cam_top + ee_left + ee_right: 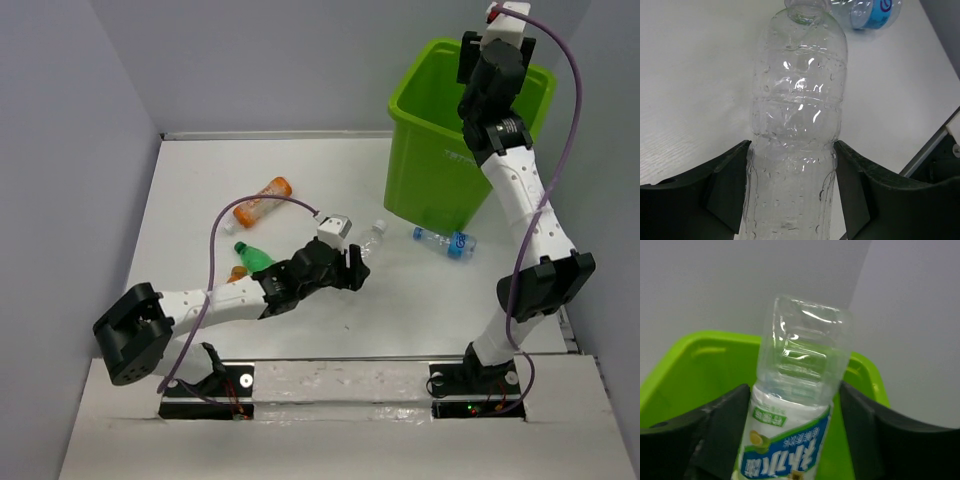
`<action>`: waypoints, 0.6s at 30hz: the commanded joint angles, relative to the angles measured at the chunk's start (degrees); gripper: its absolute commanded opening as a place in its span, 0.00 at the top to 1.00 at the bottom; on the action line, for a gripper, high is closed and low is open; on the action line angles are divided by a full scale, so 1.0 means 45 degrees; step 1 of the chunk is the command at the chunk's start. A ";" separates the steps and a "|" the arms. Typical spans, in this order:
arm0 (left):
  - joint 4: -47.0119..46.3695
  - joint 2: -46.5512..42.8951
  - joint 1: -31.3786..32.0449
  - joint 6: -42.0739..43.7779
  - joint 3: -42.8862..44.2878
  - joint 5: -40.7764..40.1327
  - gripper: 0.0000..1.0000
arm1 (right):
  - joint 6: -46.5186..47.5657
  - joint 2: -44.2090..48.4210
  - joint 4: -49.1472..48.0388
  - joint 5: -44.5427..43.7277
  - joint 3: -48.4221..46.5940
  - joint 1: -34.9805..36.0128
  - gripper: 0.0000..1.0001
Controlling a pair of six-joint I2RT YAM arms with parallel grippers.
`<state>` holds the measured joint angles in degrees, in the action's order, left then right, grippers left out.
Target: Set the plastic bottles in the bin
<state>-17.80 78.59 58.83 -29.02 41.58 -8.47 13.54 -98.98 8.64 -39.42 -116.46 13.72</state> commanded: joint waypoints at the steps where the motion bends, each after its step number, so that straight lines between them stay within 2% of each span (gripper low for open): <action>1: -0.0654 -0.1717 0.0072 0.0295 0.0017 -0.0266 0.34 | -0.0760 0.1485 -0.0596 0.0845 0.0744 0.0136 0.04; 5: -0.0186 -0.2521 0.0072 0.0471 0.0524 -0.0500 0.34 | -0.2400 0.3046 0.1356 0.3168 0.0842 0.0136 0.06; 6: -0.0127 -0.2658 0.0072 0.0549 0.0641 -0.0539 0.34 | -0.2713 0.3417 0.2114 0.3870 0.0919 0.0136 0.09; 7: -0.0126 -0.2891 0.0072 0.0607 0.0894 -0.0636 0.34 | -0.3451 0.4272 0.2625 0.5056 0.1345 0.0136 0.17; 9: -0.0242 -0.3088 0.0052 0.0705 0.1245 -0.0812 0.34 | -0.4235 0.5291 0.2920 0.6137 0.2204 0.0253 0.26; 10: -0.0301 -0.3185 0.0052 0.0725 0.1422 -0.0929 0.34 | -0.5187 0.6437 0.2961 0.7361 0.3563 0.0253 0.28; 12: -0.0244 -0.3206 0.0052 0.0803 0.2180 -0.1028 0.34 | -0.5955 0.7595 0.2787 0.8345 0.5189 0.0388 0.30; 13: -0.0204 -0.3187 0.0033 0.0900 0.2475 -0.0989 0.34 | -0.6693 0.8761 0.2689 0.9104 0.6880 0.0390 0.30; 16: -0.0185 -0.2992 0.0033 0.1309 0.3783 -0.0969 0.34 | -0.7614 1.0988 0.2493 0.9947 0.9851 0.0390 0.35; 18: -0.0010 -0.2719 0.0013 0.1622 0.5009 -0.1086 0.34 | -0.7890 1.1932 0.2822 1.0184 1.0935 0.0390 0.38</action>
<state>-15.59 66.13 58.81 -25.50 54.63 -11.66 -14.22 -48.47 17.43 -2.46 -77.49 15.09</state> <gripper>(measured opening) 0.718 0.646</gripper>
